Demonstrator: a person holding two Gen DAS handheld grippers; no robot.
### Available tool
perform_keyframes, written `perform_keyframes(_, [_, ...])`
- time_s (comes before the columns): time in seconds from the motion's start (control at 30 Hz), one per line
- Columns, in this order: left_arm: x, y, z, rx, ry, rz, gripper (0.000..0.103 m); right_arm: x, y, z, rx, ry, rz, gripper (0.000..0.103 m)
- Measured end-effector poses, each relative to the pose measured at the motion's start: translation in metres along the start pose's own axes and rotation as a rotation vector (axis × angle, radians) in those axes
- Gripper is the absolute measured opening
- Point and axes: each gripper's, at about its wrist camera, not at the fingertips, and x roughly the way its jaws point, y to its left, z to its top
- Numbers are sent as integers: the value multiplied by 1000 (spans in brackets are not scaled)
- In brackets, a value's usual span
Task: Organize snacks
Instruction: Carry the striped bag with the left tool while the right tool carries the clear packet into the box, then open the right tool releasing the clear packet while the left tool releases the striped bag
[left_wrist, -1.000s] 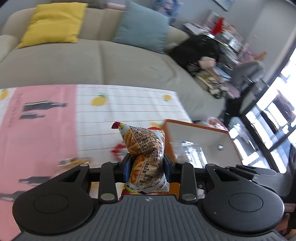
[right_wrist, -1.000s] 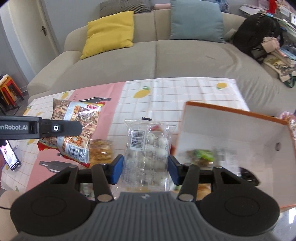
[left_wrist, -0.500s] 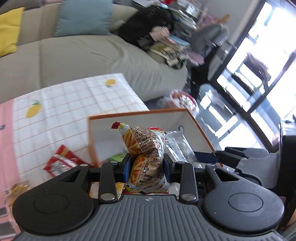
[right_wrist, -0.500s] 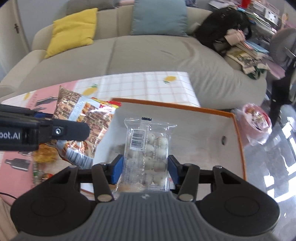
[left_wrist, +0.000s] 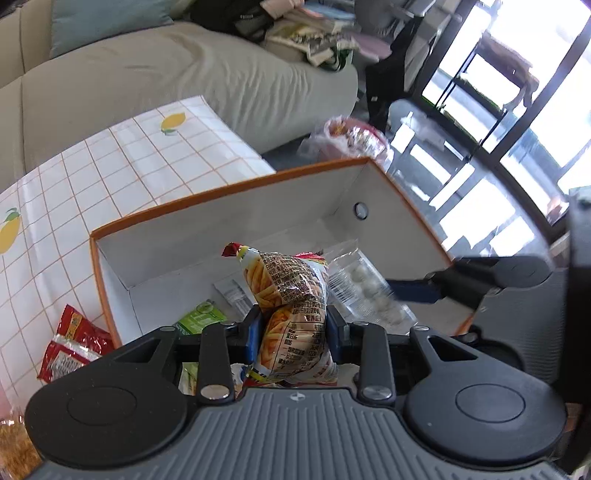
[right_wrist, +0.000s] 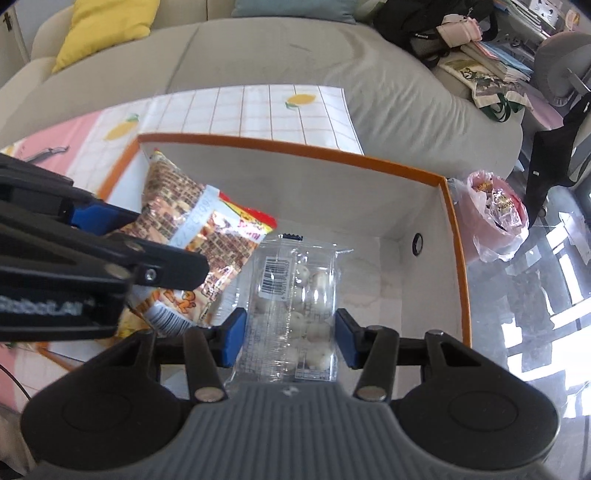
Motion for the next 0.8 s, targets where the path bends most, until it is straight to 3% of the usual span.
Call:
perform_keyframes(0.4, [39,11,-2,36,117,107,39,43,2,9,-112,71,-60,51])
perform_keyframes(0.8, [47,9,1,42,140,141,44,62,5,12,-155,117,-80,54])
